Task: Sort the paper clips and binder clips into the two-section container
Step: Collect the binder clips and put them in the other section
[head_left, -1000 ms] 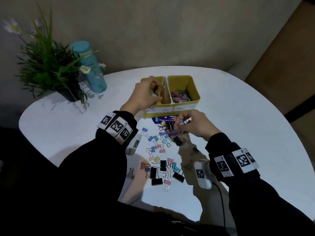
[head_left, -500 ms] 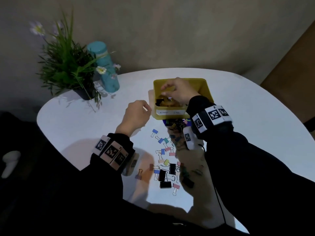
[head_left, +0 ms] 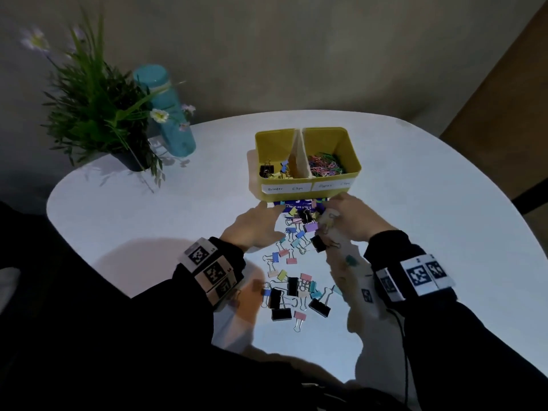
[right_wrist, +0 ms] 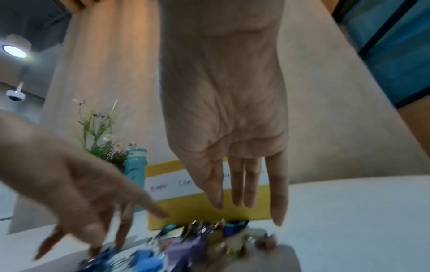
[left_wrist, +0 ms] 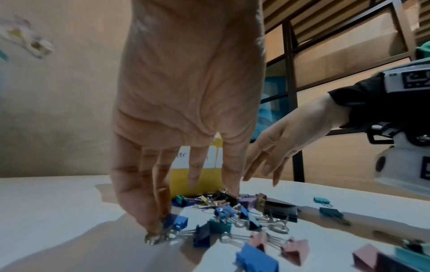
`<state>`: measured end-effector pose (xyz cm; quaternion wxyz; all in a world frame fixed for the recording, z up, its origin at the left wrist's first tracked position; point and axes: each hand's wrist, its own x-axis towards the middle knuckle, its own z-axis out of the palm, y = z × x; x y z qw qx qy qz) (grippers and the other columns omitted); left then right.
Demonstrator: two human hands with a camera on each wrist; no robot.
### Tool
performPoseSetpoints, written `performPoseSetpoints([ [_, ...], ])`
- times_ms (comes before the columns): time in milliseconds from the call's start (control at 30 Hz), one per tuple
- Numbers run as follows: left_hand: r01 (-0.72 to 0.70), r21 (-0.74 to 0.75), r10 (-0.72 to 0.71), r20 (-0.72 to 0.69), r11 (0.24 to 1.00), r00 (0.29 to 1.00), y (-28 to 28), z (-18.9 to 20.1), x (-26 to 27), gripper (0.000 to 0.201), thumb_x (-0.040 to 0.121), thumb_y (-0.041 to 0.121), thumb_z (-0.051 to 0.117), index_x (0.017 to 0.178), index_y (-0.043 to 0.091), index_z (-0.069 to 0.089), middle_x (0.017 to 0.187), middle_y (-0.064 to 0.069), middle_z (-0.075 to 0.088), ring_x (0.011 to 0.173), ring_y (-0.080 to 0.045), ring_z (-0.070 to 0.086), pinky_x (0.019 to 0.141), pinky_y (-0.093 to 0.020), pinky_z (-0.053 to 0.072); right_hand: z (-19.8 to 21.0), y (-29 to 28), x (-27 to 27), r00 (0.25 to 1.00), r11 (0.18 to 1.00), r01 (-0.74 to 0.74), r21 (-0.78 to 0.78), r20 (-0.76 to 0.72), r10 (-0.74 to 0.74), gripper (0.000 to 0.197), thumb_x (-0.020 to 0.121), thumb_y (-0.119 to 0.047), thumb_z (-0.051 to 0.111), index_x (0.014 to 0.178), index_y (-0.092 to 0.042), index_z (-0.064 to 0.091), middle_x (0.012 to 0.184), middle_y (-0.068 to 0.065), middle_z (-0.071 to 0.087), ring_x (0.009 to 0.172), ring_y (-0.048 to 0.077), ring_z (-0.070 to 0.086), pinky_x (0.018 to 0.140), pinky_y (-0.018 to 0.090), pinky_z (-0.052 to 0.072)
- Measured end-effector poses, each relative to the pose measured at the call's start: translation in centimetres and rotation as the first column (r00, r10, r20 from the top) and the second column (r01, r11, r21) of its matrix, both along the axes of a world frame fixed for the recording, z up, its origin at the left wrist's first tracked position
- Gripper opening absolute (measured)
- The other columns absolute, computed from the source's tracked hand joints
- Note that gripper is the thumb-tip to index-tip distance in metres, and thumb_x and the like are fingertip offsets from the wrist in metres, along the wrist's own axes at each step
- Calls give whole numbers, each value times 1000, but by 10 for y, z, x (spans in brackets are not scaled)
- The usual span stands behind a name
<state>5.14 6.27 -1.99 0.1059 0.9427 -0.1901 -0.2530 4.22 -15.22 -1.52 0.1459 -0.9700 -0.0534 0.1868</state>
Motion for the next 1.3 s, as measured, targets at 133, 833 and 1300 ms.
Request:
performPoseSetpoints([
  [133, 21, 71, -24, 42, 997, 999, -14, -3, 2, 71, 92, 40, 55, 149, 20, 19, 148, -17, 26, 117, -36, 51, 90, -43, 48, -12, 19, -6, 994, 995, -98, 19, 41, 98, 51, 92, -7, 50, 142, -10, 43, 153, 7, 29, 137, 30, 33, 111, 41, 34],
  [833, -118, -61, 123, 88, 991, 989, -31, -10, 0, 45, 73, 28, 77, 107, 8, 54, 116, -11, 52, 97, -32, 58, 73, -38, 48, -20, 25, -26, 982, 956, 187, 225, -67, -176, 90, 56, -39, 91, 128, -19, 41, 124, 6, 35, 107, 24, 48, 95, 37, 47],
  [1300, -154, -270, 165, 19, 950, 986, -23, -19, 6, 19, 76, 7, 76, 84, 12, 60, 96, -6, 62, 93, -23, 55, 72, -32, 47, -27, 37, -14, 984, 967, 164, 194, 32, -173, 39, 70, -24, 82, 101, -13, 63, 115, 11, 53, 104, 28, 54, 87, 34, 48],
])
